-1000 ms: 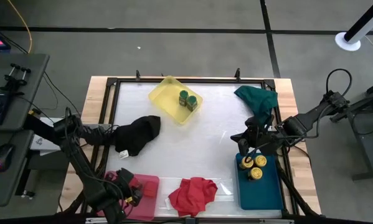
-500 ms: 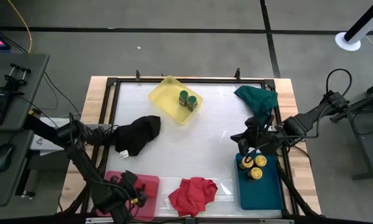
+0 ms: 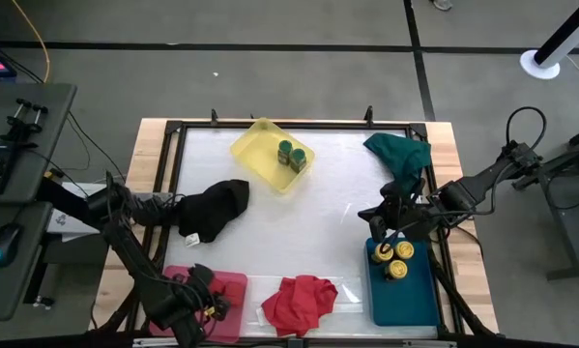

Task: Sort spices by type
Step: Put the red seasoning can into the red bin

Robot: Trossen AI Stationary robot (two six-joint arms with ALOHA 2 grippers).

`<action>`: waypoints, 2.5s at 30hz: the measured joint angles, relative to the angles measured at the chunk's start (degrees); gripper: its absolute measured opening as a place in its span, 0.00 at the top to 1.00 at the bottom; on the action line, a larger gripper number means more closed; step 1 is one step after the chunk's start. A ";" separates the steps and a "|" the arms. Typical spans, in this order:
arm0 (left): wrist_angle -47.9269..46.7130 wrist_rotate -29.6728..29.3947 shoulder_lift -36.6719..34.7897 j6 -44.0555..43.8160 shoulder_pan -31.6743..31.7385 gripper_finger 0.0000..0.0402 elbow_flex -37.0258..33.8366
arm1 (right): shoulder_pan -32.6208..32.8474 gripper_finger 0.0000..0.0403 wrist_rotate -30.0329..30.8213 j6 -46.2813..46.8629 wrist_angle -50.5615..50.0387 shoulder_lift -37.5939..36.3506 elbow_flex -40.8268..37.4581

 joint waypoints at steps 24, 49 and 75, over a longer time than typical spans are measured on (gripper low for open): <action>1.43 -1.95 -5.25 -2.55 -0.17 0.42 -2.98 | -0.02 1.00 -0.03 -0.09 -0.55 0.00 0.00; 7.74 -2.18 -5.27 7.53 -0.17 0.38 -5.20 | -0.01 1.00 -0.29 0.08 -1.51 0.00 0.00; 0.22 -2.72 -10.52 14.94 -5.73 0.28 -5.14 | -0.01 1.00 -1.58 0.08 -1.50 0.00 -0.02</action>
